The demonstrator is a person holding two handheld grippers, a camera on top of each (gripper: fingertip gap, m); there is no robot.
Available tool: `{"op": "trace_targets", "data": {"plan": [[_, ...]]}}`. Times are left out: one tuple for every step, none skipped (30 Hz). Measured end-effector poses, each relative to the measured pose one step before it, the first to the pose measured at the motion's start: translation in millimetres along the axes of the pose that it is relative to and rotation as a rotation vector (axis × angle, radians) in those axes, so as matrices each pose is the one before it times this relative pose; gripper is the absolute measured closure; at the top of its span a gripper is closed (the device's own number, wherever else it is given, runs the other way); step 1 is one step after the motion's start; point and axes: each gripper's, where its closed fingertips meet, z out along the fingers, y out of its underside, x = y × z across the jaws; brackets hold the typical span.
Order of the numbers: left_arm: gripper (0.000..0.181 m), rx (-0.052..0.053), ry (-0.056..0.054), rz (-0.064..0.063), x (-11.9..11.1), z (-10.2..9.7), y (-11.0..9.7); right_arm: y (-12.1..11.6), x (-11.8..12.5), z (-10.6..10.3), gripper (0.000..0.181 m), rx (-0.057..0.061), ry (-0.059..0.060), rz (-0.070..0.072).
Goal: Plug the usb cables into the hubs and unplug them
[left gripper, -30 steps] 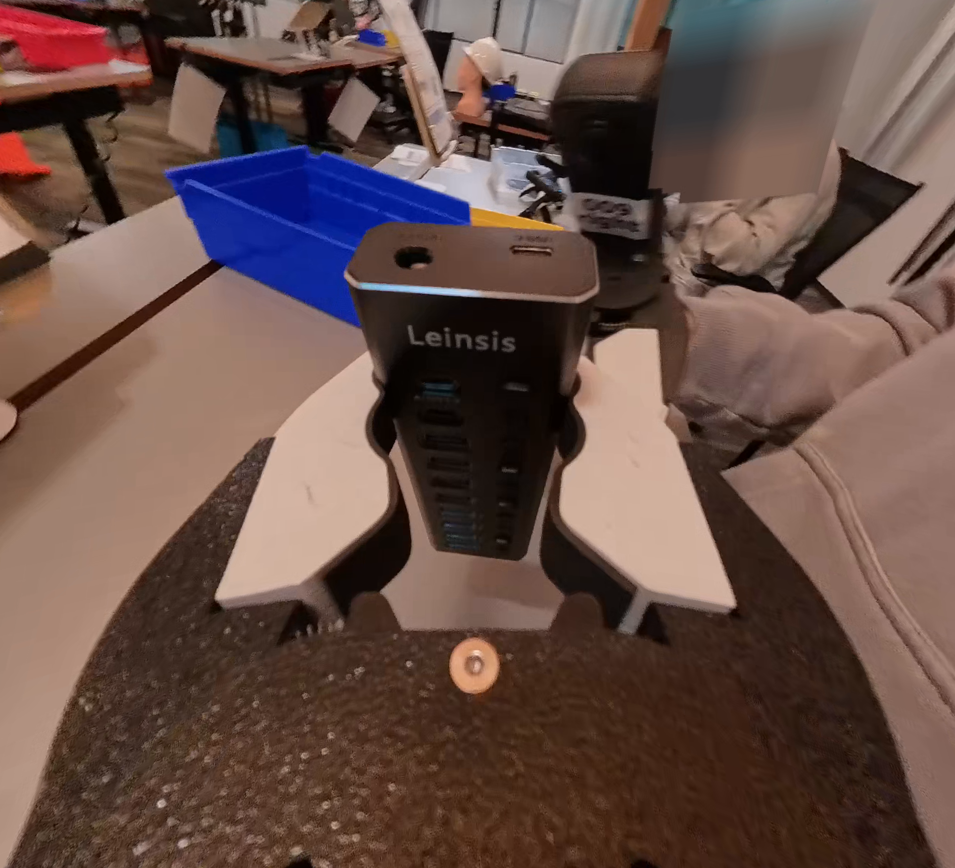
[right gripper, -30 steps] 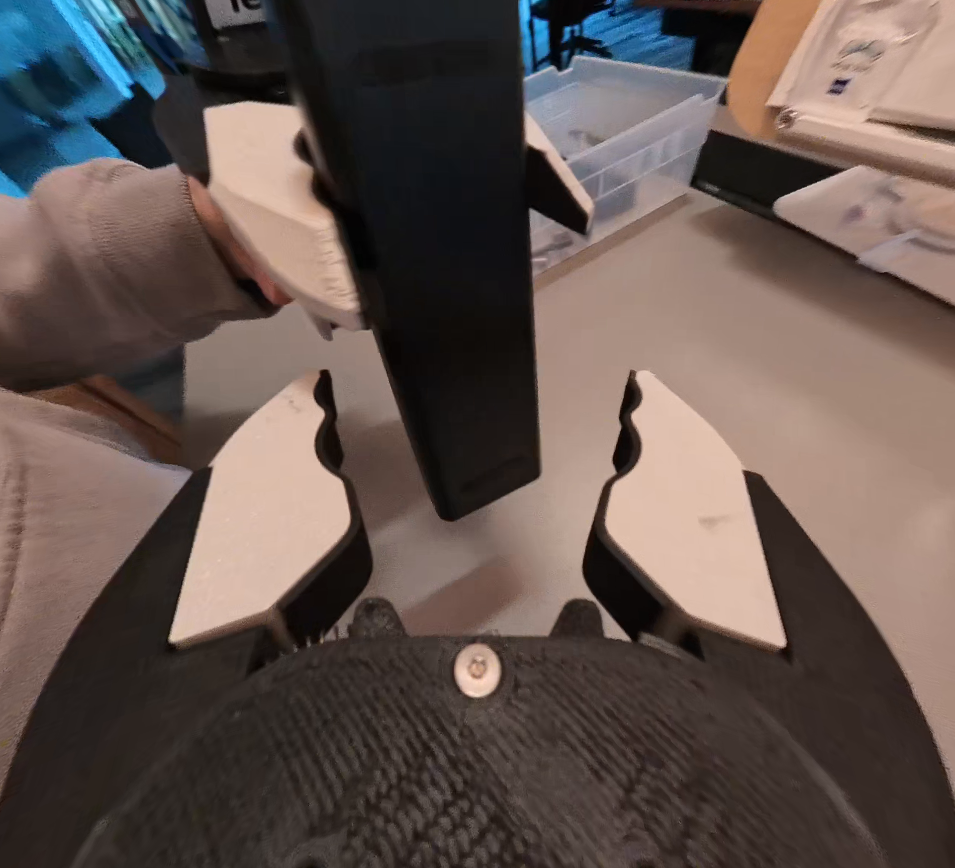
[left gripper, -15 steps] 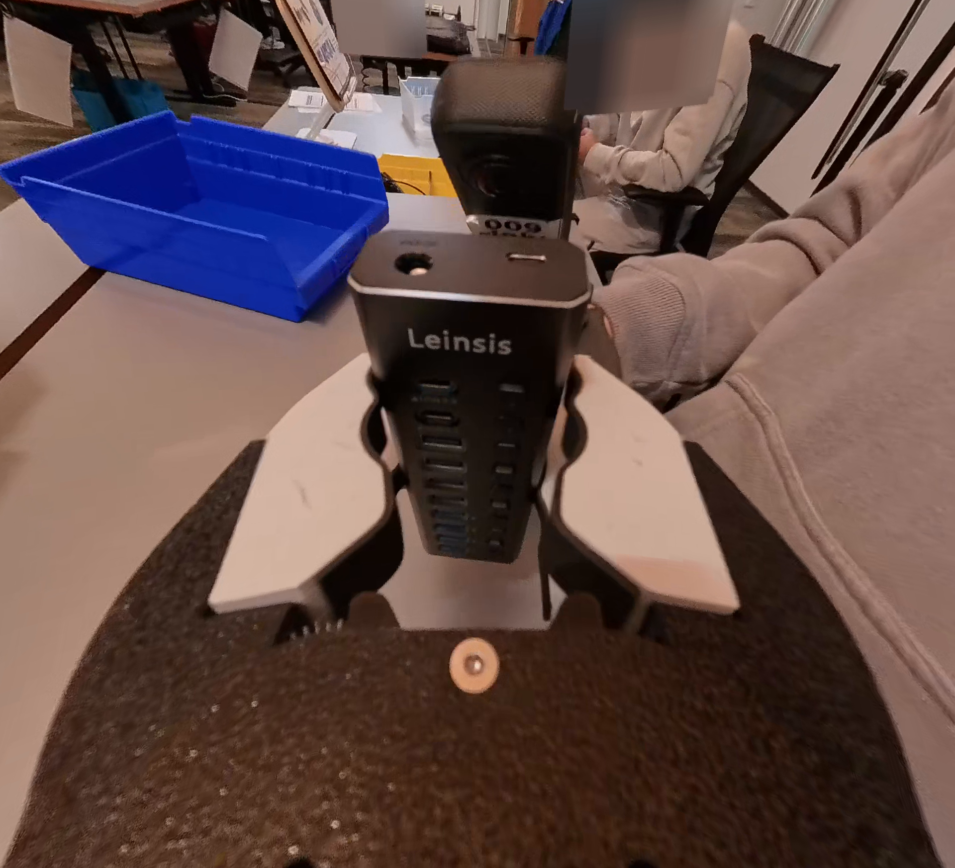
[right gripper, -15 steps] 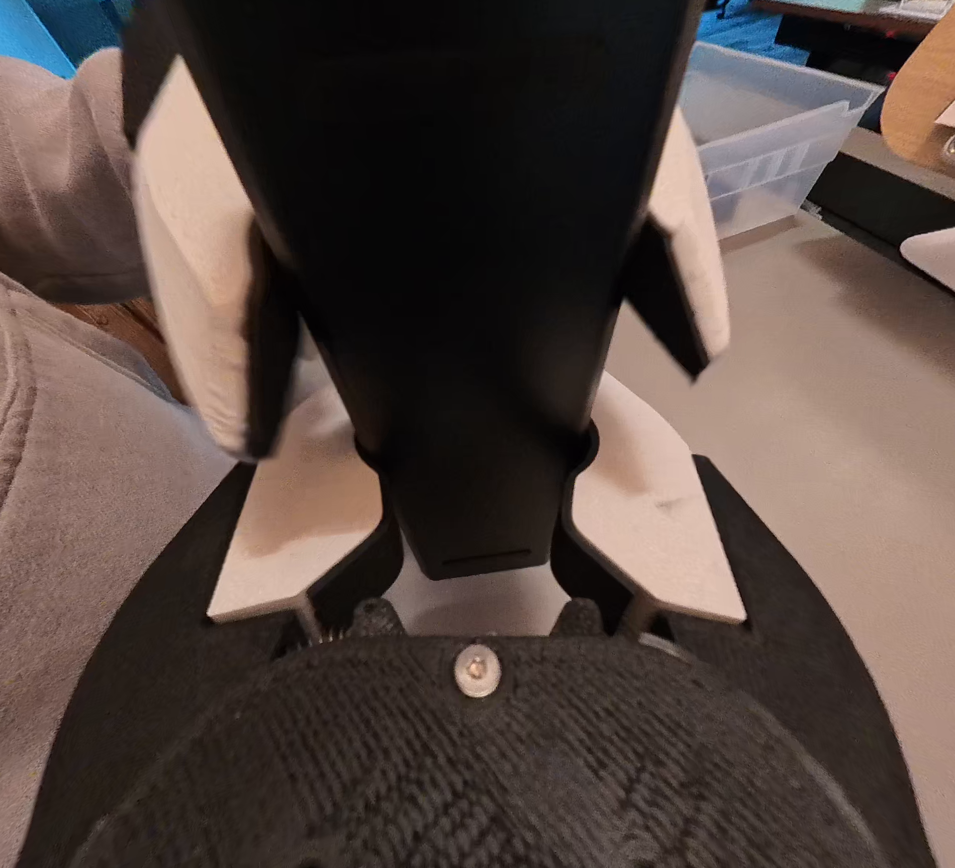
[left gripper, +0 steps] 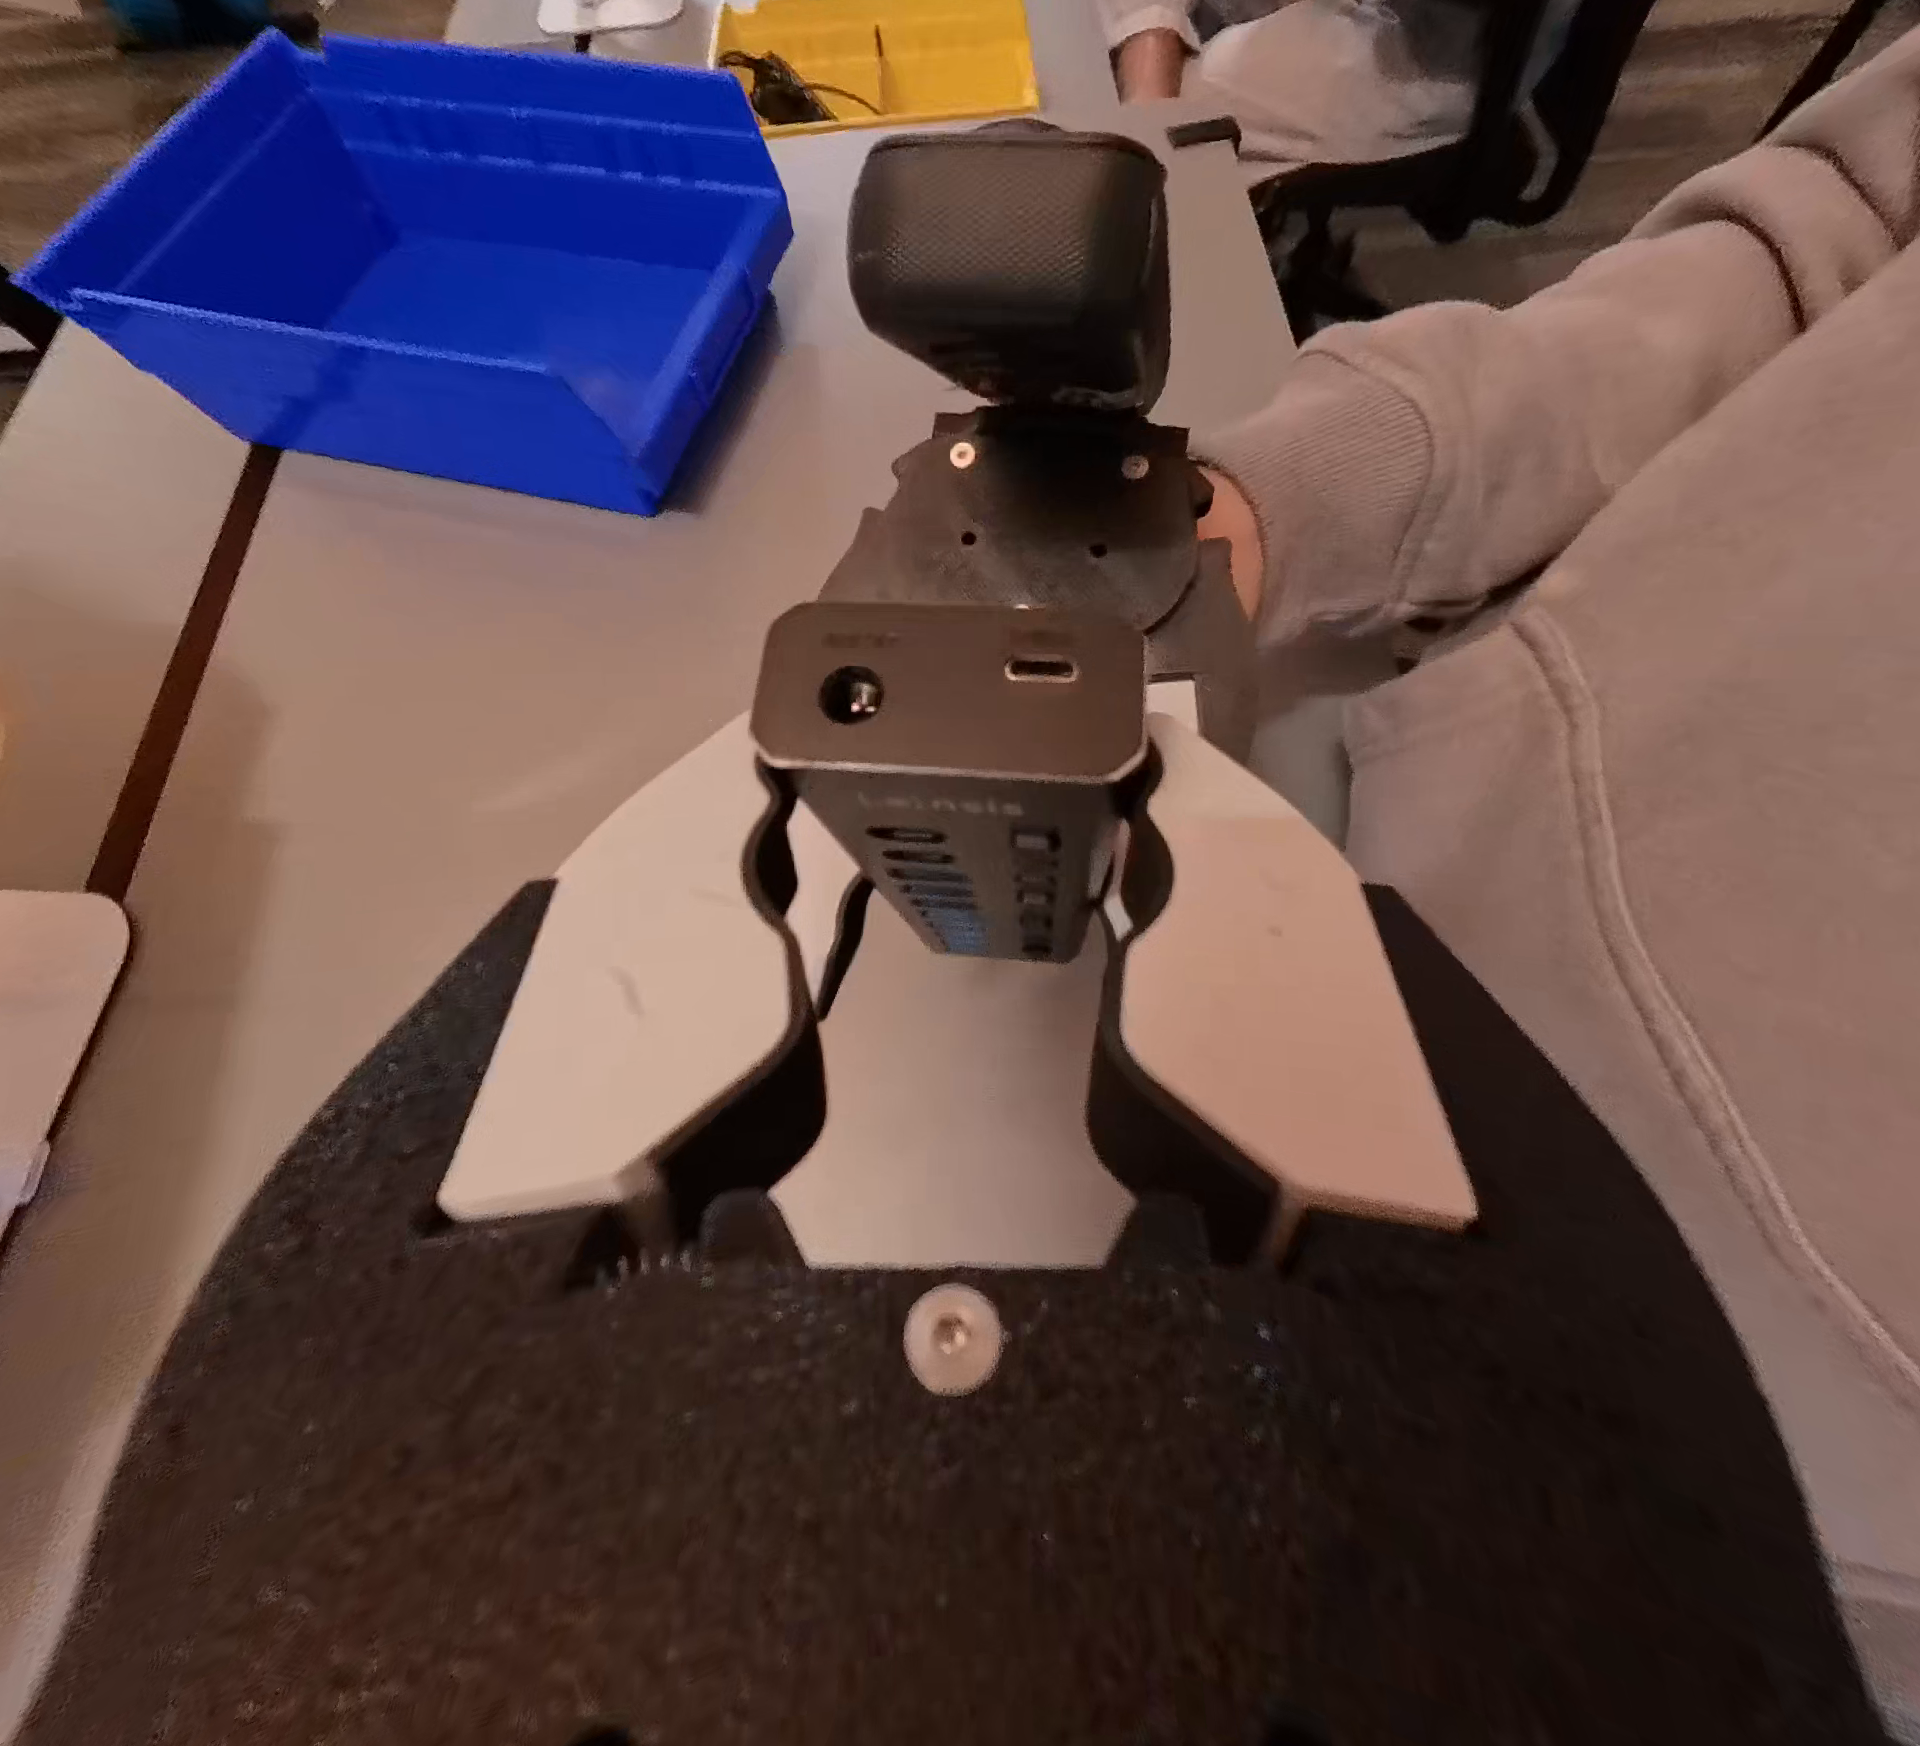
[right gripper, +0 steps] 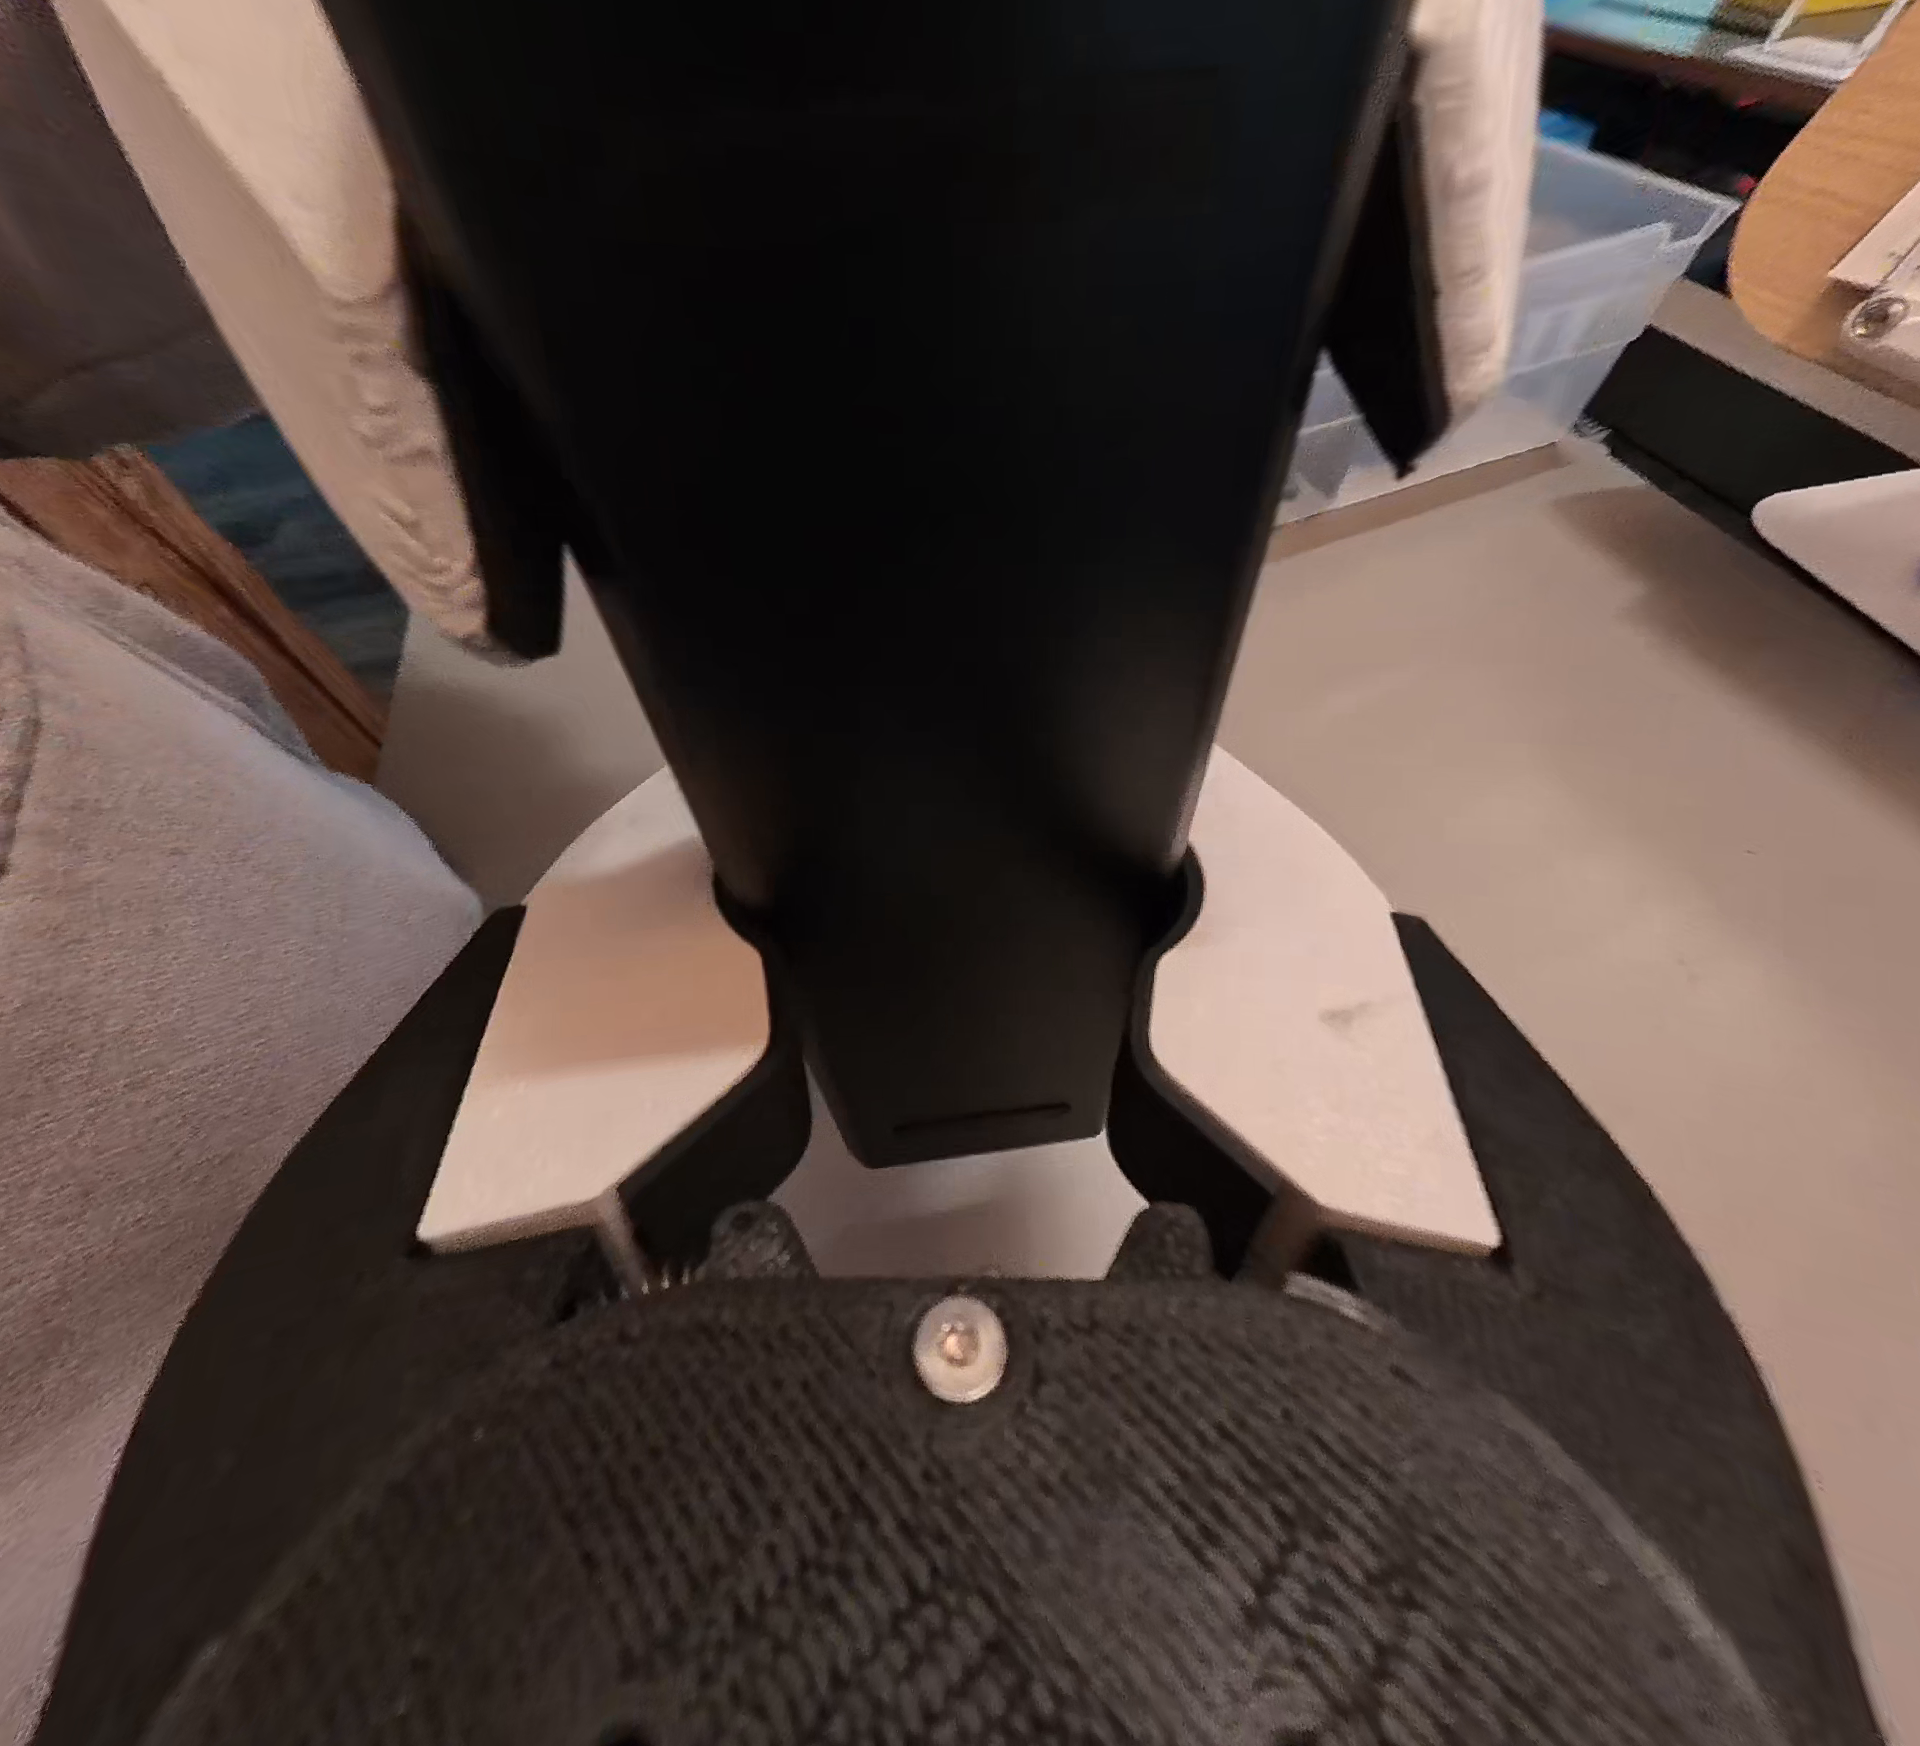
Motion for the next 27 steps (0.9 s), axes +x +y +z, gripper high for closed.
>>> {"op": "trace_targets", "data": {"plan": [[0.121, 0.0159, 0.0008, 0.0119, 0.36, 0.66, -0.65, 0.37, 0.56, -1.02, 0.108, -0.0007, 0.0052, -0.0078], [0.121, 0.0091, -0.0020, 0.0114, -0.15, 0.36, 0.34, 0.50, 2.32, -1.06, 0.108, -0.0007, 0.0205, -0.0129], [0.121, 0.0094, -0.0017, -0.0008, -0.43, 0.47, 0.21, 1.03, 1.53, -0.75, 0.108, -0.0063, 0.0112, -0.0027], [0.121, 0.0182, 0.0002, -0.0109, -0.36, 0.52, -0.78, 0.41, 0.80, -0.79, 0.108, -0.0007, 0.0010, 0.0070], [0.121, 0.0188, 0.0018, -0.0108, -0.01, -0.08, -1.36, -0.38, -0.11, -0.89, 0.107, 0.0023, -0.0028, 0.0045], [0.122, 0.0123, 0.0027, -0.0040, 0.38, -0.56, -1.26, -1.88, -0.13, -1.21, 0.107, 0.0120, 0.0008, -0.0001], [0.122, 0.0029, 0.0034, 0.0026, 1.05, -0.54, -0.59, -5.00, -1.42, -1.66, 0.107, 0.0314, -0.0054, 0.0032], [0.122, -0.0022, 0.0006, 0.0058, 0.94, 0.23, 0.02, -8.93, -2.15, -2.26, 0.106, 0.0503, -0.0142, 0.0135], [0.122, -0.0031, -0.0003, 0.0080, 0.76, 0.62, 0.33, -9.60, -1.24, -2.09, 0.106, 0.0477, -0.0102, 0.0147], [0.122, -0.0096, 0.0010, 0.0072, 0.58, 0.85, 1.26, -5.96, -0.60, -1.13, 0.104, 0.0223, -0.0079, 0.0076], [0.122, -0.0098, -0.0035, 0.0047, -0.41, 0.97, 1.57, 0.11, -0.52, 0.72, 0.103, -0.0157, -0.0090, -0.0006], [0.122, -0.0026, -0.0079, 0.0003, -1.12, 0.91, 0.87, 3.15, 0.97, 1.71, 0.102, -0.0291, 0.0011, -0.0022], [0.122, -0.0038, -0.0013, -0.0013, -0.42, 0.92, 1.23, 3.10, 0.52, 2.21, 0.100, -0.0190, 0.0027, -0.0024], [0.122, -0.0010, 0.0024, -0.0062, -0.10, 0.90, 0.91, 1.97, -1.66, 2.56, 0.100, -0.0053, -0.0086, 0.0038], [0.122, 0.0096, 0.0001, -0.0100, 0.18, 1.12, -0.43, 0.99, -0.74, 2.62, 0.100, 0.0036, -0.0003, 0.0116], [0.122, 0.0105, 0.0014, -0.0044, 0.67, 0.79, -0.26, 0.71, 0.80, 2.11, 0.100, 0.0054, 0.0125, 0.0038], [0.122, 0.0005, 0.0046, 0.0013, 0.98, 0.13, 1.11, -0.08, -0.96, 0.80, 0.101, 0.0116, 0.0001, -0.0078], [0.122, 0.0016, 0.0028, -0.0031, 0.47, -0.03, 1.01, 1.31, -0.69, 0.84, 0.101, -0.0023, 0.0011, -0.0010], [0.122, 0.0097, 0.0002, -0.0027, 0.12, -0.08, 0.06, 0.18, -0.01, 0.48, 0.101, 0.0039, 0.0027, 0.0030], [0.122, 0.0101, -0.0007, -0.0038, -0.12, -0.12, -0.06, -0.75, -0.48, 0.21, 0.101, 0.0102, -0.0041, 0.0053], [0.122, 0.0038, -0.0004, -0.0015, -0.18, -0.08, 0.38, -0.33, 0.10, 0.36, 0.101, 0.0068, -0.0021, 0.0053], [0.122, -0.0002, 0.0015, 0.0014, -0.07, -0.11, 0.54, 0.39, 0.26, 0.65, 0.101, 0.0018, 0.0021, 0.0000], [0.122, 0.0014, 0.0041, 0.0009, 0.49, -0.03, 0.00, -0.07, -0.06, 0.42, 0.101, 0.0040, 0.0016, -0.0042], [0.122, 0.0011, 0.0061, -0.0007, 0.74, 0.12, -0.05, -0.04, -0.58, 0.26, 0.102, 0.0020, -0.0006, -0.0104], [0.122, -0.0048, 0.0047, 0.0016, 0.90, 0.07, 0.73, 1.11, -0.95, 0.23, 0.103, -0.0095, -0.0027, -0.0138], [0.122, -0.0071, 0.0009, 0.0023, 0.66, 0.01, 1.19, 2.57, -0.46, 0.21, 0.104, -0.0210, -0.0001, -0.0113], [0.122, 0.0003, -0.0008, -0.0039, 0.38, 0.08, 0.25, 1.53, -0.04, -0.44, 0.105, -0.0088, 0.0032, -0.0152]]}}
